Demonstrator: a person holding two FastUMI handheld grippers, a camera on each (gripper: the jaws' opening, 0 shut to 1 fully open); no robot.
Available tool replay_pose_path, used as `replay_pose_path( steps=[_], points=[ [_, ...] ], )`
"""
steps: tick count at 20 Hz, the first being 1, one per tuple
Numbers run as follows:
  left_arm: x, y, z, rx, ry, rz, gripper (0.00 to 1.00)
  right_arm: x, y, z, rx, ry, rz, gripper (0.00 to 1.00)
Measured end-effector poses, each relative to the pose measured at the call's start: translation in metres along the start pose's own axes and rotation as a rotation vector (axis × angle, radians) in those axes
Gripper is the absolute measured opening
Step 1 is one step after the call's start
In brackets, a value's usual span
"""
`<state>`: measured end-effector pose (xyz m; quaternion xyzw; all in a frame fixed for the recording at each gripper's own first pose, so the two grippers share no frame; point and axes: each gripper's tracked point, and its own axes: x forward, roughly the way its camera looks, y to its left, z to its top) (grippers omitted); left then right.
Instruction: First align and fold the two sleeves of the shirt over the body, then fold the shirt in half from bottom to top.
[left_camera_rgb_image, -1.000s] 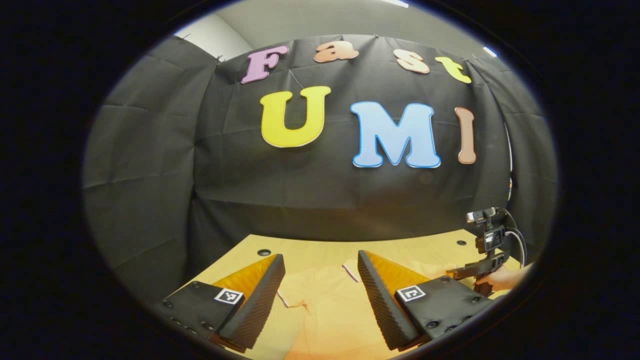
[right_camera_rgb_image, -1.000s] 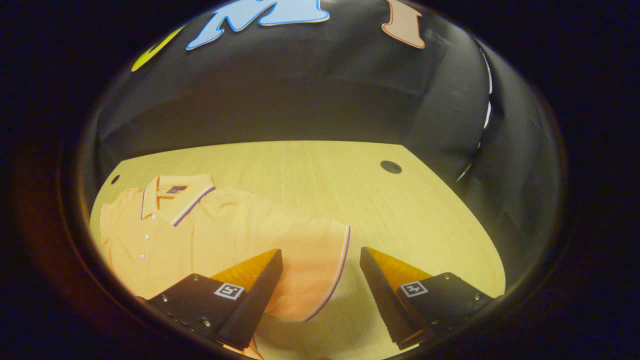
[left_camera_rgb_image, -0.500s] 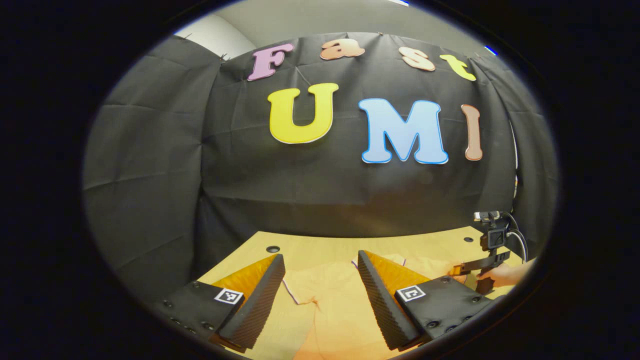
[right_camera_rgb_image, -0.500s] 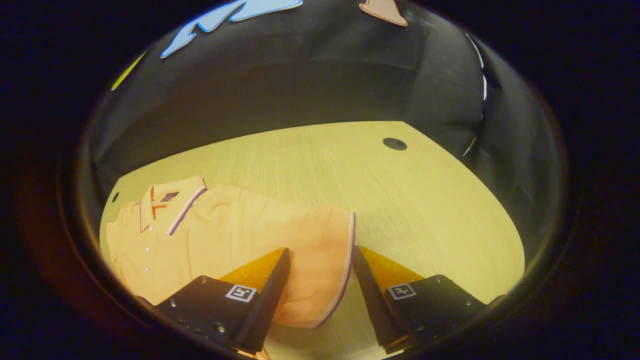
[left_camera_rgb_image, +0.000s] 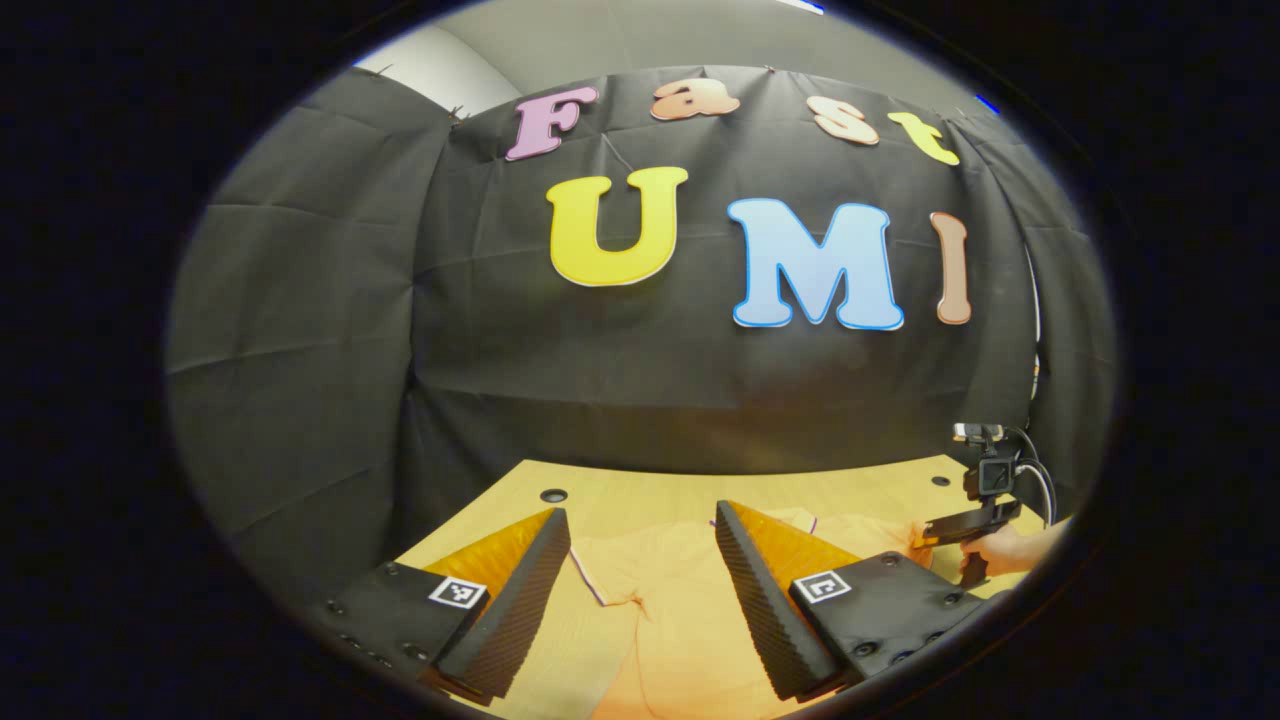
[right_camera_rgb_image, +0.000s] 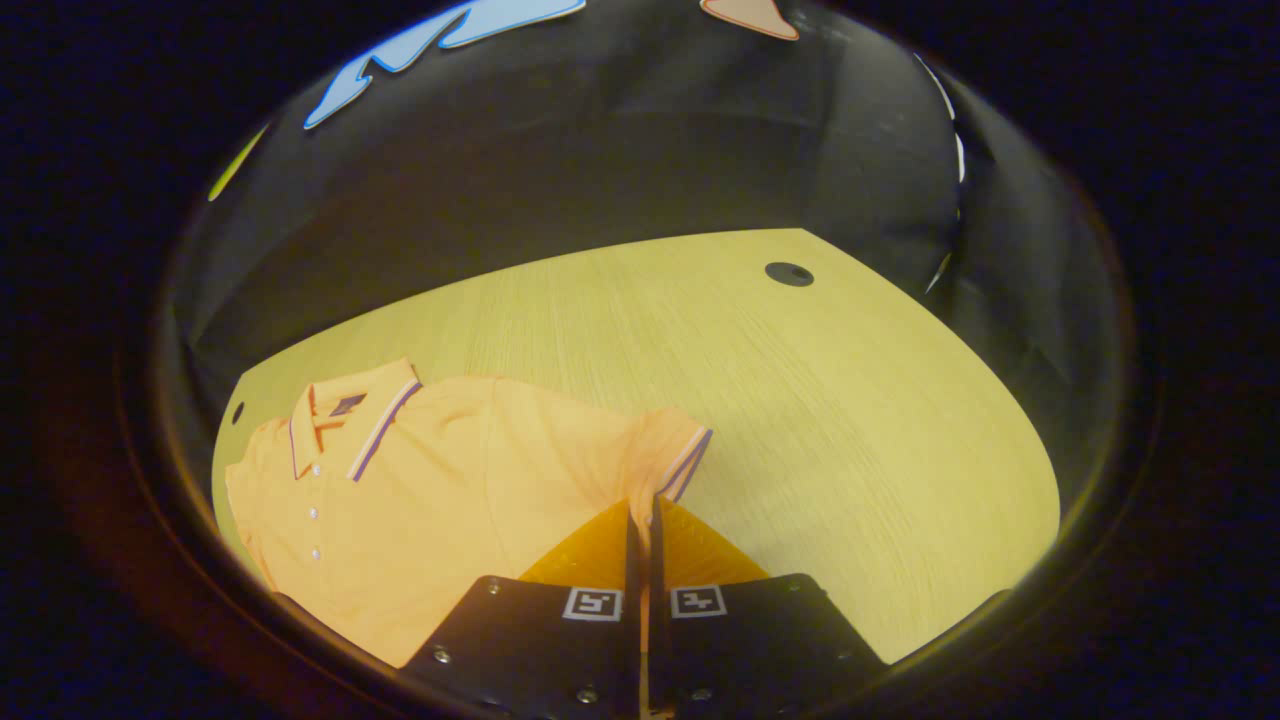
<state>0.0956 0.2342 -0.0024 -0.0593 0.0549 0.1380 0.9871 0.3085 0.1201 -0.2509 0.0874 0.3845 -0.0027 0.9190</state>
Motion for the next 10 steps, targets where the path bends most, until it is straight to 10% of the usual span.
replay_pose_path(
  steps=[10],
  points=[
    [-0.004,0.015,-0.004,-0.030,-0.006,0.020,0.95,-0.041,0.052,0.041,-0.112,-0.122,0.091,0.04]
  ],
)
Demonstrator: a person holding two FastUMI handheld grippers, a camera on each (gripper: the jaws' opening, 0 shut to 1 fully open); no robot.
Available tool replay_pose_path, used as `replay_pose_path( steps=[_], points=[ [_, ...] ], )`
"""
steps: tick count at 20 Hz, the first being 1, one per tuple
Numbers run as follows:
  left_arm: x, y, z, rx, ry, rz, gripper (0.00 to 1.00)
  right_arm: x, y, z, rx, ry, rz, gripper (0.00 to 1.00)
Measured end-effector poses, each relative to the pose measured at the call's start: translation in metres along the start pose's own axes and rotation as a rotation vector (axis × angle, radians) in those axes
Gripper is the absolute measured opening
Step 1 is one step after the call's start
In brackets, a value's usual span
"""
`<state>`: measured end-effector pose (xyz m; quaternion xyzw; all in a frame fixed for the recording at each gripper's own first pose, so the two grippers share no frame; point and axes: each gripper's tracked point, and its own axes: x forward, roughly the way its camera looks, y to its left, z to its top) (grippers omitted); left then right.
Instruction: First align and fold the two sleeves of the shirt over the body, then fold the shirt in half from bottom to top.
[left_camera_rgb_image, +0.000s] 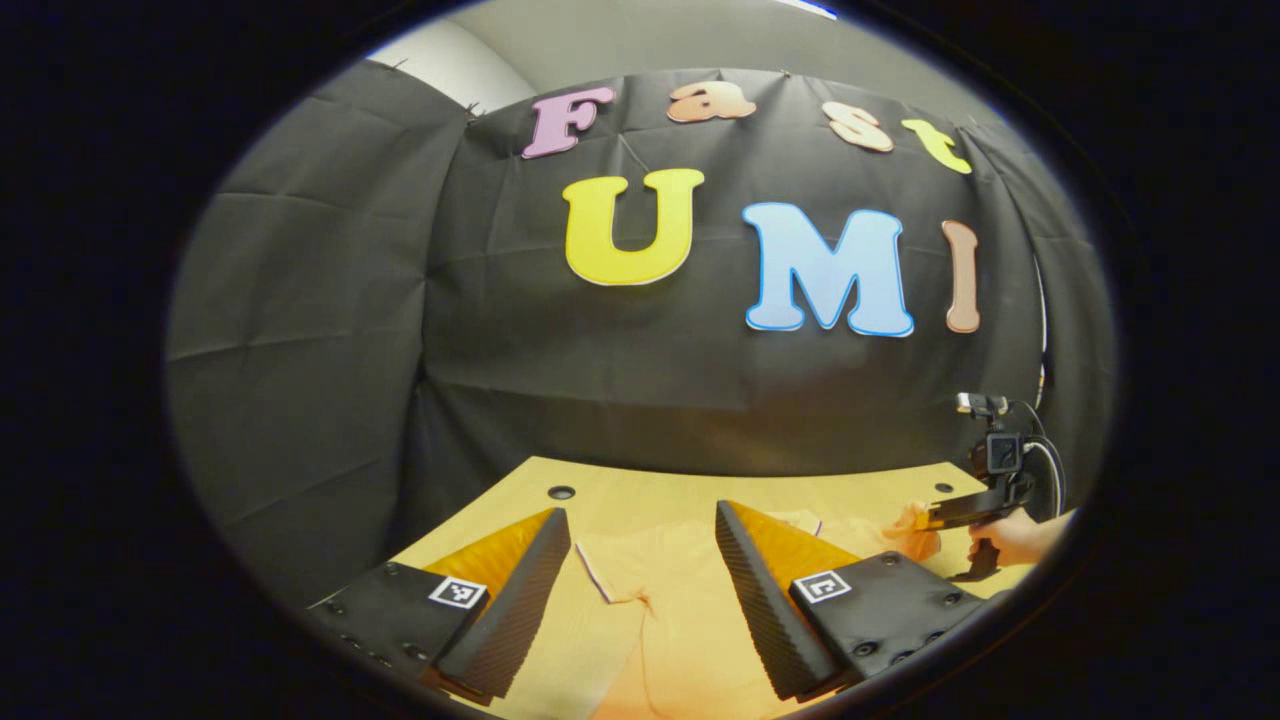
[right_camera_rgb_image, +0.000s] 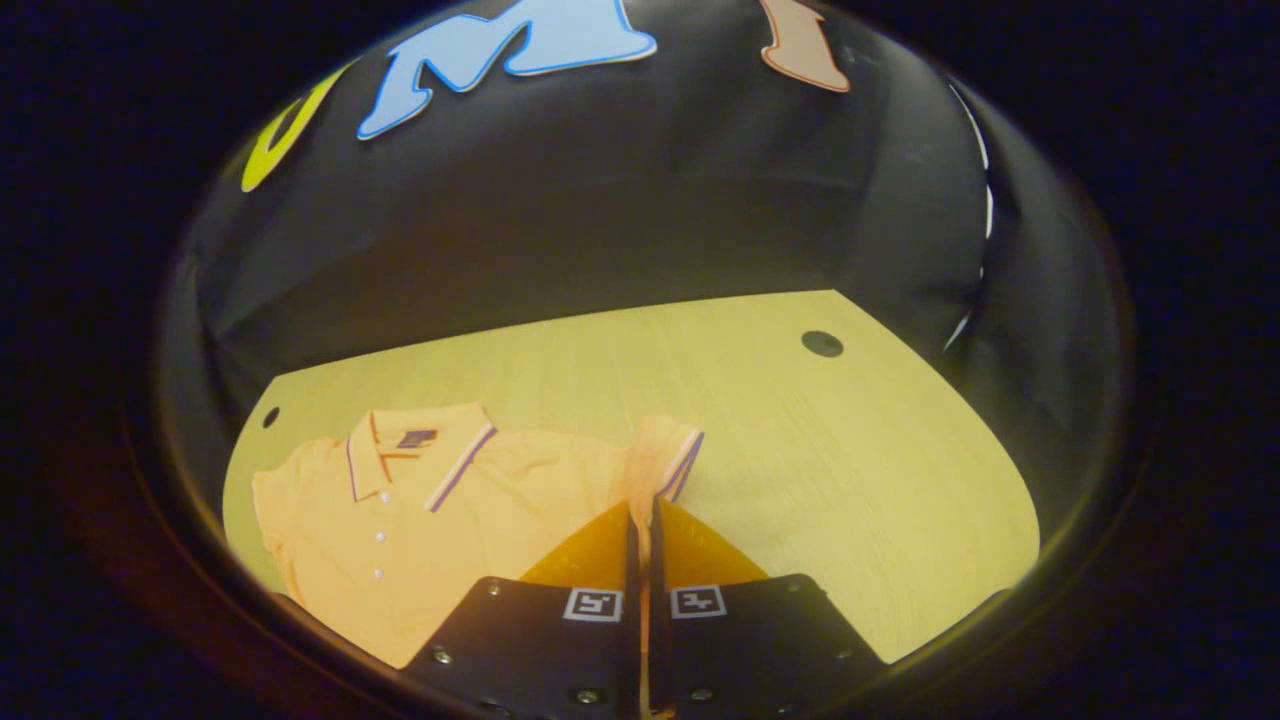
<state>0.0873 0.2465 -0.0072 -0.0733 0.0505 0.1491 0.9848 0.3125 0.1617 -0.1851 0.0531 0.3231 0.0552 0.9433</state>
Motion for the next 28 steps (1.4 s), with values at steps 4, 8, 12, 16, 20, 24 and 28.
replay_pose_path(
  steps=[4,8,12,16,20,24,28],
  points=[
    [-0.004,0.010,-0.002,-0.017,0.001,0.033,0.96,-0.004,0.030,0.001,-0.075,-0.008,0.047,0.04],
    [-0.011,0.021,-0.007,-0.031,0.002,0.082,0.96,-0.003,0.064,-0.006,-0.172,-0.006,0.099,0.04],
    [-0.018,0.029,-0.009,-0.039,0.004,0.126,0.96,-0.001,0.086,-0.017,-0.248,-0.001,0.140,0.05],
    [-0.018,0.029,-0.009,-0.042,0.001,0.154,0.96,0.000,0.099,-0.029,-0.294,0.017,0.171,0.09],
    [-0.019,0.029,-0.008,-0.048,0.003,0.159,0.96,0.001,0.100,-0.039,-0.310,0.052,0.186,0.17],
    [-0.014,0.028,-0.010,-0.037,-0.002,0.129,0.96,-0.009,0.100,-0.035,-0.318,0.046,0.186,0.39],
    [0.025,0.024,-0.013,-0.025,0.018,0.069,0.96,-0.034,0.101,-0.020,-0.274,0.004,0.183,0.61]
  ],
)
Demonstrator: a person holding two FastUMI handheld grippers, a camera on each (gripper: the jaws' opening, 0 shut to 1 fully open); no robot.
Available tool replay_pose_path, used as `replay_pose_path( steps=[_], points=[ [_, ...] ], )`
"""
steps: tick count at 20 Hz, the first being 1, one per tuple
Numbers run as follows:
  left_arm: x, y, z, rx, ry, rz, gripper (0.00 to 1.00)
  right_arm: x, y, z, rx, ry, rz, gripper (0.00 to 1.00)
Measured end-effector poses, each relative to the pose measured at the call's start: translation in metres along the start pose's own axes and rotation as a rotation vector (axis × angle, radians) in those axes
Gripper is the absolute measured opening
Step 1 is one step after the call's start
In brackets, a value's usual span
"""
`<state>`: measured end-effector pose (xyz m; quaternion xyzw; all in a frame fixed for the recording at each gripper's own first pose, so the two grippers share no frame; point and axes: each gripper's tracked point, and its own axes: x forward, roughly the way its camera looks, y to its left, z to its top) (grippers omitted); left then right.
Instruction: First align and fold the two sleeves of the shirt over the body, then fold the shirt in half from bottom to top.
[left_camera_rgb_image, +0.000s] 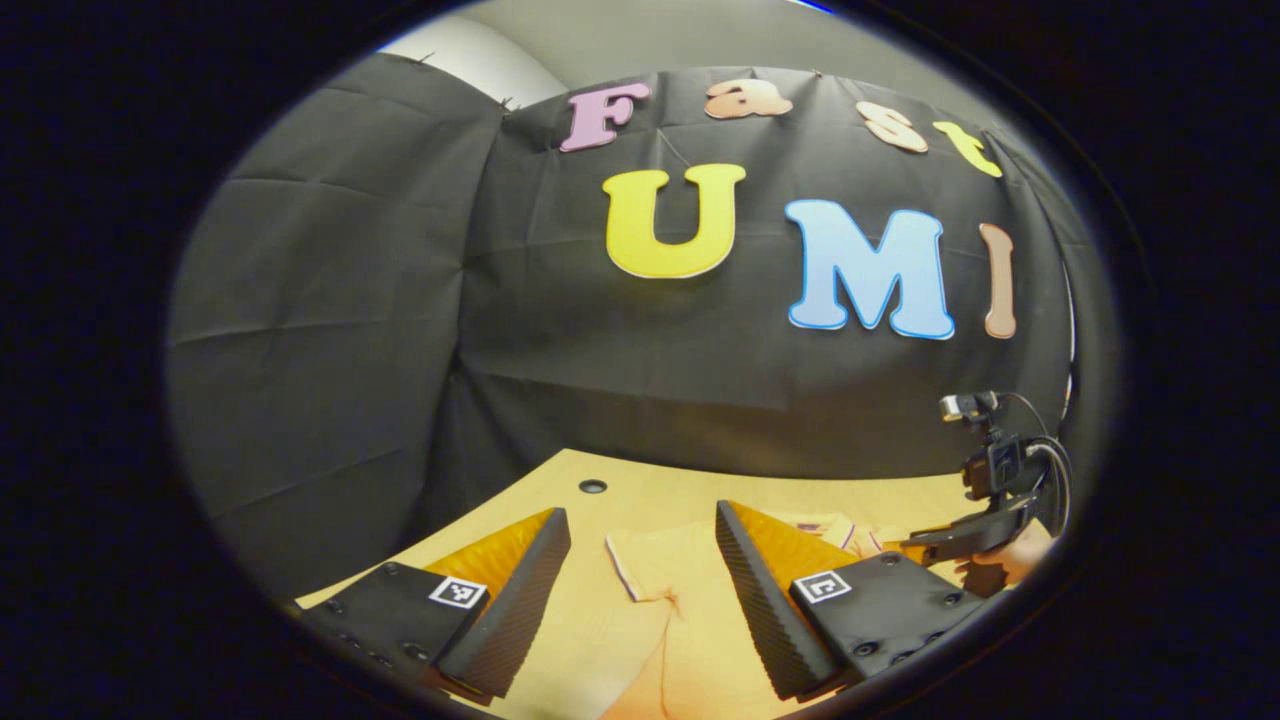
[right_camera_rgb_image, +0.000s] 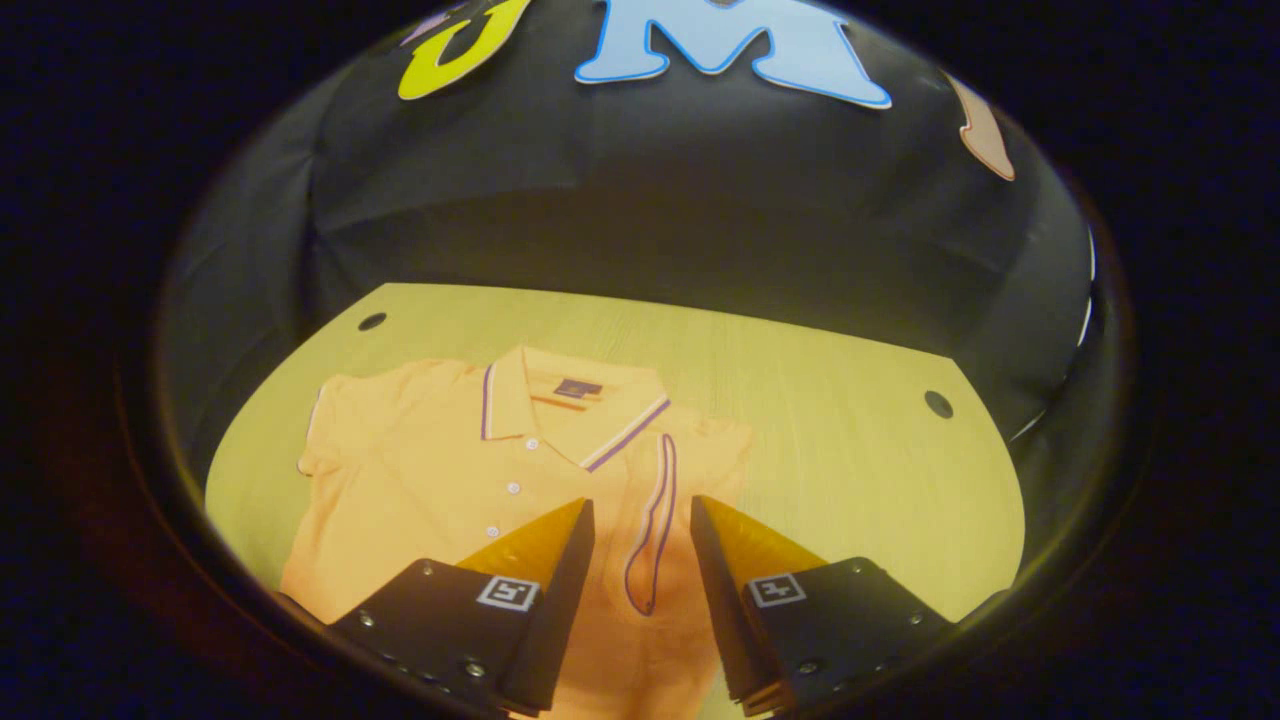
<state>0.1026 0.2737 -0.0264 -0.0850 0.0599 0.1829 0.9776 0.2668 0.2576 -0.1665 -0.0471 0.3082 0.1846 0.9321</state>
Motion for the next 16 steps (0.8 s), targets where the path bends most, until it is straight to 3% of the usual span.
replay_pose_path(
  steps=[6,12,16],
  points=[
    [0.064,-0.001,-0.035,0.010,0.073,-0.097,0.96,-0.062,0.014,0.029,0.063,-0.120,-0.030,0.97],
    [0.132,0.008,-0.079,0.005,0.147,-0.160,0.96,-0.133,0.029,0.034,0.126,-0.199,-0.111,0.98],
    [0.176,0.024,-0.113,-0.021,0.215,-0.134,0.96,-0.173,0.046,0.031,0.154,-0.236,-0.143,0.97]
  ],
)
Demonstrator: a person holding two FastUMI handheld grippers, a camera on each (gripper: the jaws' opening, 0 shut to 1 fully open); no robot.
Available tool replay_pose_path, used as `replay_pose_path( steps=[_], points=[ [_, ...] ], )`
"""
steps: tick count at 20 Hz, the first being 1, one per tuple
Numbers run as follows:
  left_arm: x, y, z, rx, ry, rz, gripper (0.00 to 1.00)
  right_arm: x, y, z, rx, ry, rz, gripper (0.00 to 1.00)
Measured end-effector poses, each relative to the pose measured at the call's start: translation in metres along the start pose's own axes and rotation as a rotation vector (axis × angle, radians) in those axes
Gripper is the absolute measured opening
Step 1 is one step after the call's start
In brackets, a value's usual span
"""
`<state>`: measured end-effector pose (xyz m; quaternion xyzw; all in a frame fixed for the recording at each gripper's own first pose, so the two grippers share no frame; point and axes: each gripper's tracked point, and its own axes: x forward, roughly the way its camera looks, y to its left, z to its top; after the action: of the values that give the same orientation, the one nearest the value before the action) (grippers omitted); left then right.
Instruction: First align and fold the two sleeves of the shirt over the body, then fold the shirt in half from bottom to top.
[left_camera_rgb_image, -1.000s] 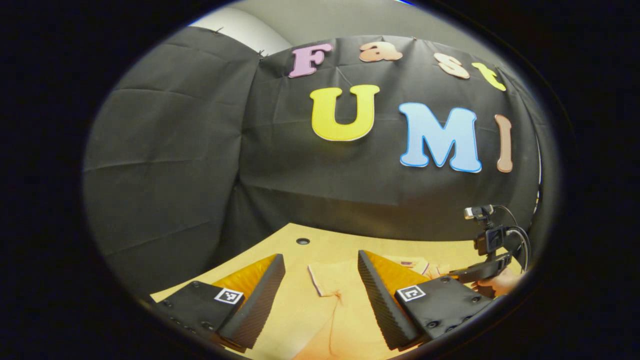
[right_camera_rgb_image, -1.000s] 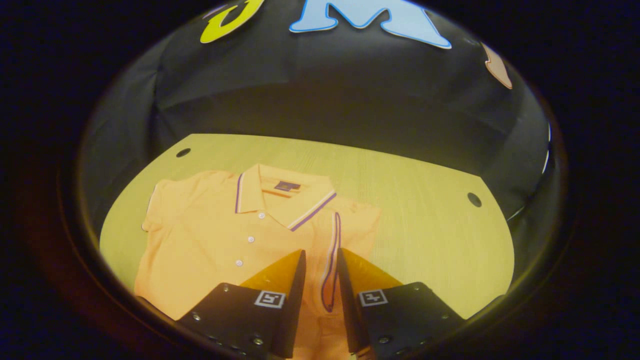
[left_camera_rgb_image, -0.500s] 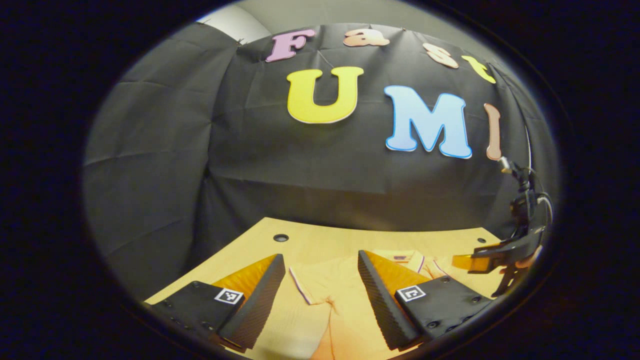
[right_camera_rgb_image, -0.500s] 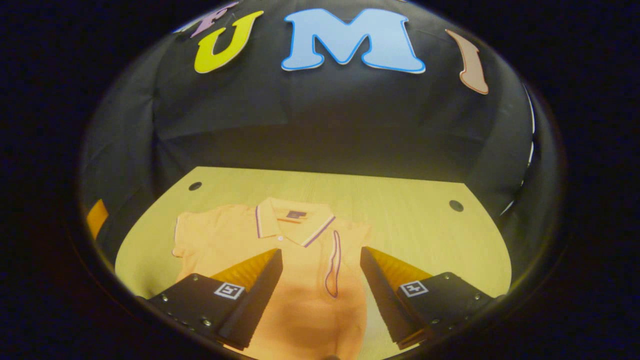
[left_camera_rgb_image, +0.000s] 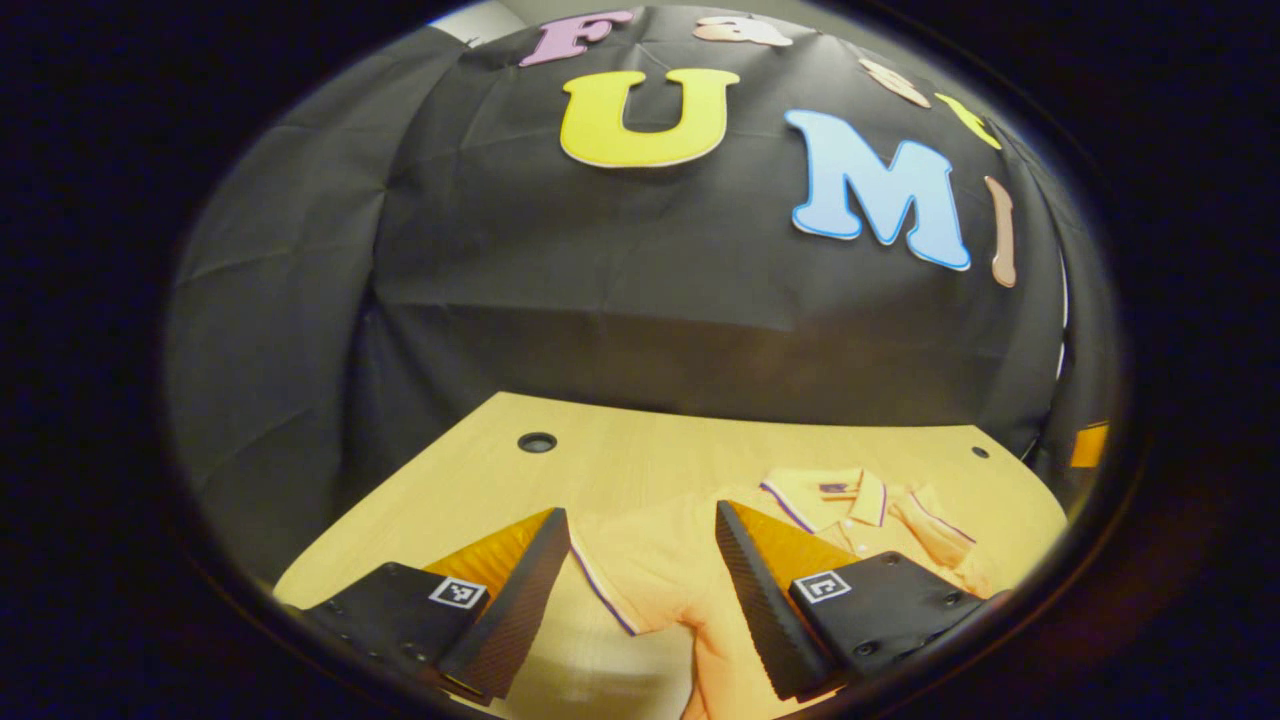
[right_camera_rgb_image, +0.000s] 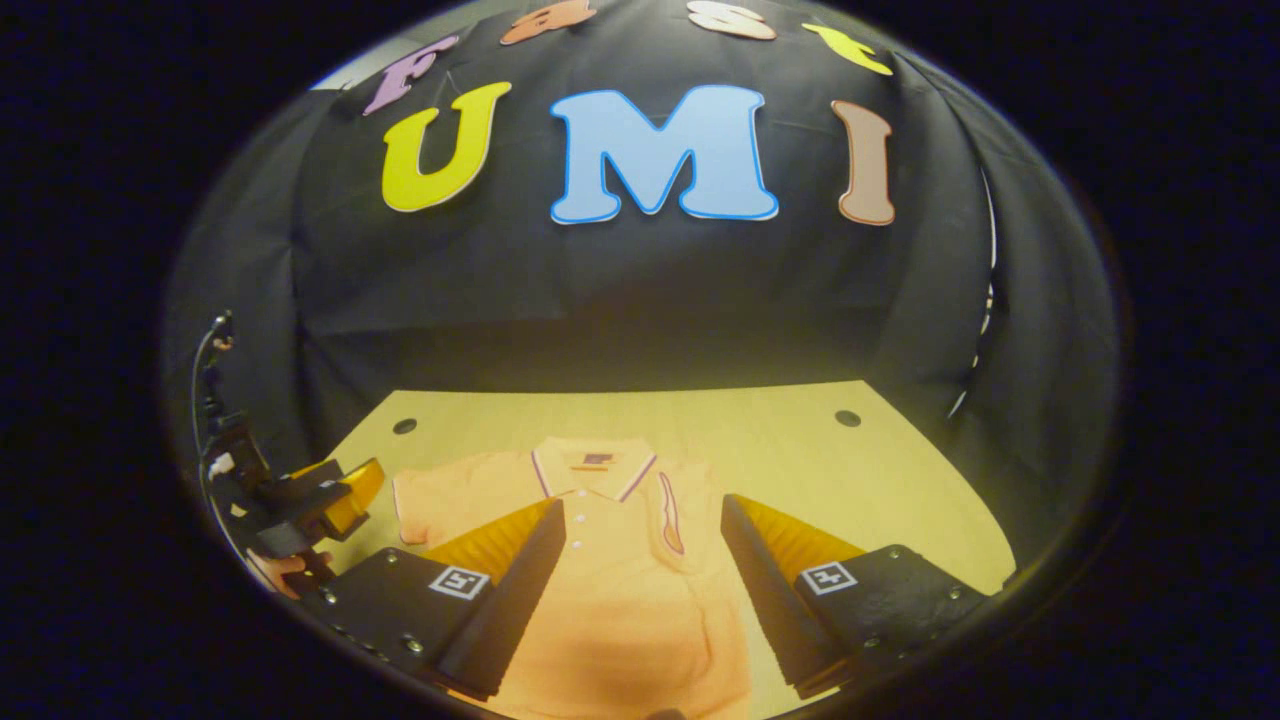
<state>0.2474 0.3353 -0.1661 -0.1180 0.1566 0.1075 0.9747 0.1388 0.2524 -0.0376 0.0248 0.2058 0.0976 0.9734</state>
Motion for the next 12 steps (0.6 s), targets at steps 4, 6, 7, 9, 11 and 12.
replay_pose_path(
  steps=[4,6,7,9,11,12],
  points=[
    [0.049,0.024,-0.026,-0.026,0.084,0.051,0.96,-0.036,0.010,0.001,-0.042,-0.031,-0.017,0.94],
    [0.067,0.030,-0.041,-0.014,0.127,0.063,0.95,-0.050,0.017,0.000,-0.051,-0.040,-0.009,0.97],
    [0.073,0.032,-0.048,-0.009,0.146,0.067,0.96,-0.055,0.019,-0.001,-0.055,-0.042,-0.010,0.94],
    [0.084,0.035,-0.058,0.008,0.172,0.072,0.96,-0.064,0.020,-0.001,-0.068,-0.044,-0.015,0.97],
    [0.094,0.036,-0.067,0.027,0.191,0.067,0.96,-0.069,0.020,0.000,-0.079,-0.049,-0.018,0.97],
    [0.097,0.035,-0.070,0.029,0.204,0.063,0.95,-0.072,0.019,0.002,-0.081,-0.051,-0.022,0.97]
  ],
)
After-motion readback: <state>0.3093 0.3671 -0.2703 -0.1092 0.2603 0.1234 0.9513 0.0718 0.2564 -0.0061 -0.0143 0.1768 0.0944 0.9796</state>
